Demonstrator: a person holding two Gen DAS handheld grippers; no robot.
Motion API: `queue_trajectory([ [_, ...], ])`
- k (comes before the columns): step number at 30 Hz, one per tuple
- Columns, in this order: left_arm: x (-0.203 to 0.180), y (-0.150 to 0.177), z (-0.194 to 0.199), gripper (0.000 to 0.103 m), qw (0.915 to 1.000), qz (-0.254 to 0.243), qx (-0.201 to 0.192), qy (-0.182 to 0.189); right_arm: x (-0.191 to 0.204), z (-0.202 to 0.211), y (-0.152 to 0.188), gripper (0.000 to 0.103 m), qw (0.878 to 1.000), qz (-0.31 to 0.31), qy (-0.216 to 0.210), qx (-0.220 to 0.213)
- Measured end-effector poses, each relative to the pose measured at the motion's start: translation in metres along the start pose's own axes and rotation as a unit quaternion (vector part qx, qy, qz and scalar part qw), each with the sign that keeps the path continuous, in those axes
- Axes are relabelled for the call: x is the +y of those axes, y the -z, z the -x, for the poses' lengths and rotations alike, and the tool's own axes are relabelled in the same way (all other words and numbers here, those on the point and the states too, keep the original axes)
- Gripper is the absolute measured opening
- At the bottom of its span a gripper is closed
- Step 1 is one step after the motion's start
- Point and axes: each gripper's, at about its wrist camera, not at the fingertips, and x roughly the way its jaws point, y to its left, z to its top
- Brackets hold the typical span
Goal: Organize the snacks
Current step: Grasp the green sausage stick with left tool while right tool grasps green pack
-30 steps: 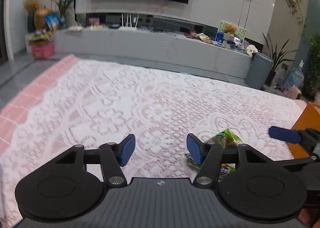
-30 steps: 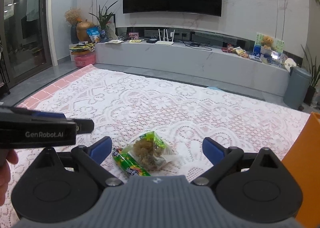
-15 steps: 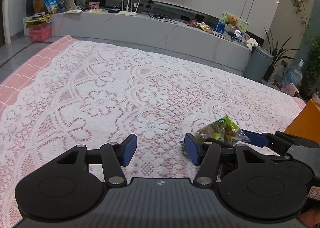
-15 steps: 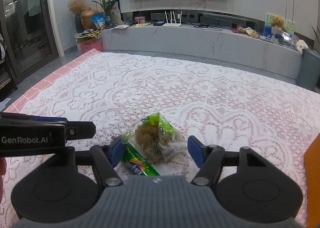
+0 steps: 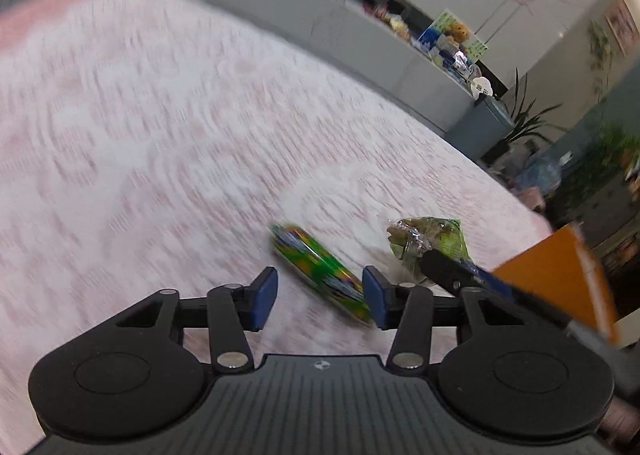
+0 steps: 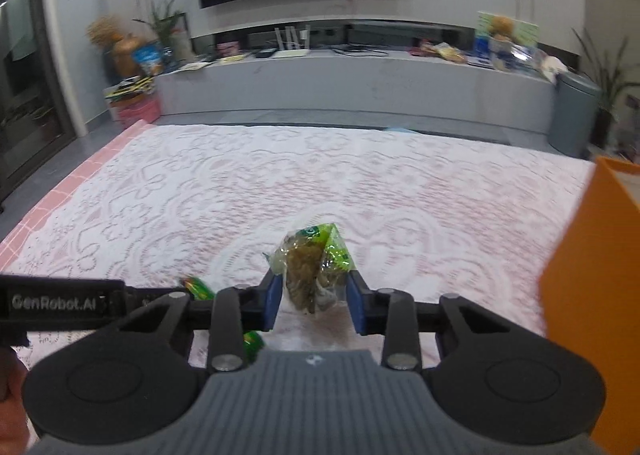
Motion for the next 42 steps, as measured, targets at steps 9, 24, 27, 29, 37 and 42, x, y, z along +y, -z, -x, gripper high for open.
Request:
queue_trajectory([
  [9,-0.020,0.002,-0.022,0.049,0.9978,0.024,-0.015,-0.059,0.007,0.029,0.019,0.026,0.992,0.118,0.029,0.045],
  [24,-0.046,0.008,-0.018,0.037,0.9889,-0.132,0.024,-0.064,-0.004,0.041,0.032,0.050,0.991,0.110,0.008,0.073],
  [27,-0.047,0.007,-0.012,0.034,0.9874,-0.146,0.040,-0.046,-0.016,0.039,0.028,0.066,0.994,0.071,-0.004,0.085],
  [29,-0.048,0.008,-0.007,0.031,0.9855,-0.158,0.049,-0.038,-0.025,0.040,0.024,0.067,0.995,0.035,-0.019,0.089],
  [37,-0.047,0.014,-0.003,0.025,0.9764,-0.193,0.093,-0.026,-0.035,0.058,0.012,0.072,0.998,-0.037,-0.026,0.033],
  [42,-0.042,0.012,-0.004,0.028,0.9791,-0.179,0.093,-0.022,-0.039,0.046,0.010,0.056,0.999,-0.032,-0.006,0.021],
])
